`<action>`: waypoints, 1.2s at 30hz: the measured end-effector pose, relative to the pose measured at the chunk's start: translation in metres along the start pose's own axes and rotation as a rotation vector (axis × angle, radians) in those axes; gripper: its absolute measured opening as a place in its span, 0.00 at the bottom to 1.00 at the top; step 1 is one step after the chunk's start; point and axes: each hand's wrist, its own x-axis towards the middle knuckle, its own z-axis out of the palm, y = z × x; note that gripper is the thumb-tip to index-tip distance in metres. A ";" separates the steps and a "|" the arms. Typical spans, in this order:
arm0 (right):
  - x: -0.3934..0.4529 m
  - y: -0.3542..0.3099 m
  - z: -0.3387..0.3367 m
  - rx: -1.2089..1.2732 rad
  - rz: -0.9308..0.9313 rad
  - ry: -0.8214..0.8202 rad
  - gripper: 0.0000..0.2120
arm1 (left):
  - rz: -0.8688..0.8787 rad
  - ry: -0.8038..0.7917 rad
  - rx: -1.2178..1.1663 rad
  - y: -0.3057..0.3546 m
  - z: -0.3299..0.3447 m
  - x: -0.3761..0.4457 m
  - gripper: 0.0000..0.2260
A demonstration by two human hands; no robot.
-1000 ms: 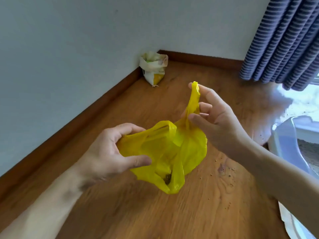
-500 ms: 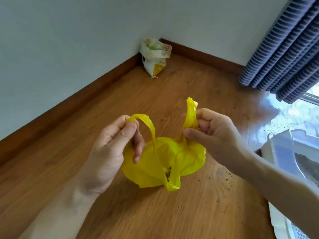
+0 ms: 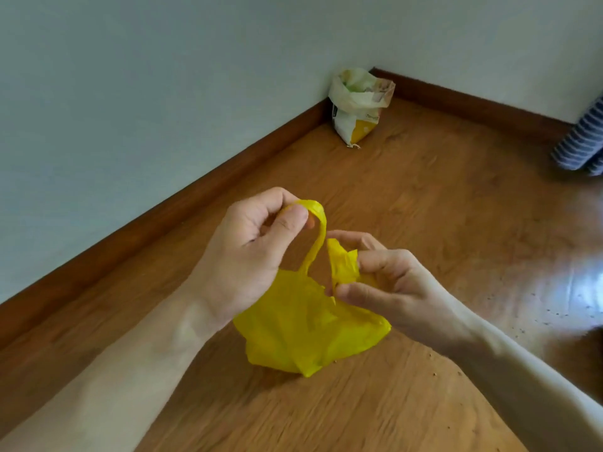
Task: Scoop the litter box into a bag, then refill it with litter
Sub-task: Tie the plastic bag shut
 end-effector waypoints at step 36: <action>0.000 -0.006 0.013 0.369 -0.039 0.430 0.08 | -0.228 0.124 -0.546 -0.025 0.041 -0.012 0.07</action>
